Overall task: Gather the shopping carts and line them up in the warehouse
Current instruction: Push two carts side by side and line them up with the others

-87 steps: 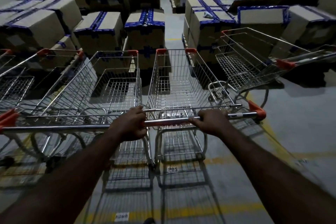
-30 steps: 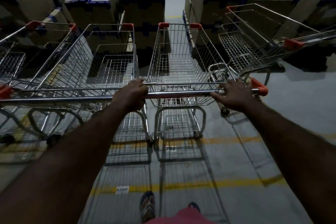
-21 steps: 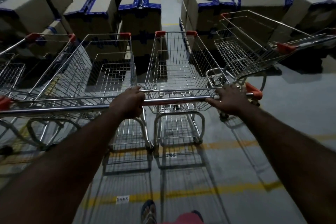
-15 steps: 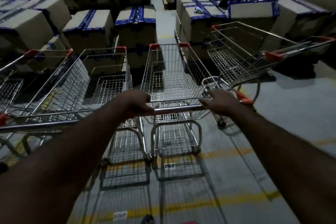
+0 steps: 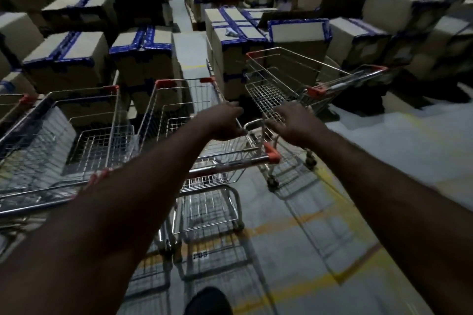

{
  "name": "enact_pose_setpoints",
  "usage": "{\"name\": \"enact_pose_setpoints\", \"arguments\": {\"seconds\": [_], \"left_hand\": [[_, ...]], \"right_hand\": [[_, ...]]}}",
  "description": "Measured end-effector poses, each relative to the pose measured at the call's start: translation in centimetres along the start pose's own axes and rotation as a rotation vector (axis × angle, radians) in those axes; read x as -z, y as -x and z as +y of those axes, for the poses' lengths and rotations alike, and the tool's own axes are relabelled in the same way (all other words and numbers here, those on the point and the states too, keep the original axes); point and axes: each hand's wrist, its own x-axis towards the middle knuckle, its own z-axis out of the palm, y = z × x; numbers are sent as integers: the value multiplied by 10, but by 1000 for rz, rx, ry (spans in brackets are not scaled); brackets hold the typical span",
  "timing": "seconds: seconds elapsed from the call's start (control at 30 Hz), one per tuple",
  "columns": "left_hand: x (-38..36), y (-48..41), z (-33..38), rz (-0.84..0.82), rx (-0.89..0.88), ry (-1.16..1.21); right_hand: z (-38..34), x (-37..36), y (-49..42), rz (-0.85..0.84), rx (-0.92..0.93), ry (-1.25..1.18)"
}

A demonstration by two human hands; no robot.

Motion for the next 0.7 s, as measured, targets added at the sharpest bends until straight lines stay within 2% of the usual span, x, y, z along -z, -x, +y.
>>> {"name": "enact_pose_setpoints", "arguments": {"seconds": [0.3,0.53,0.7], "left_hand": [[-14,-126,84,-1,-159,119],[-18,-270,124,32,-259,145],[-26,-375,153,-31,-257,241]], "right_hand": [[119,23,-23,44,-83,59],[219,40,-89,66,-196,99],[295,50,-143,64,-250,90]]}}
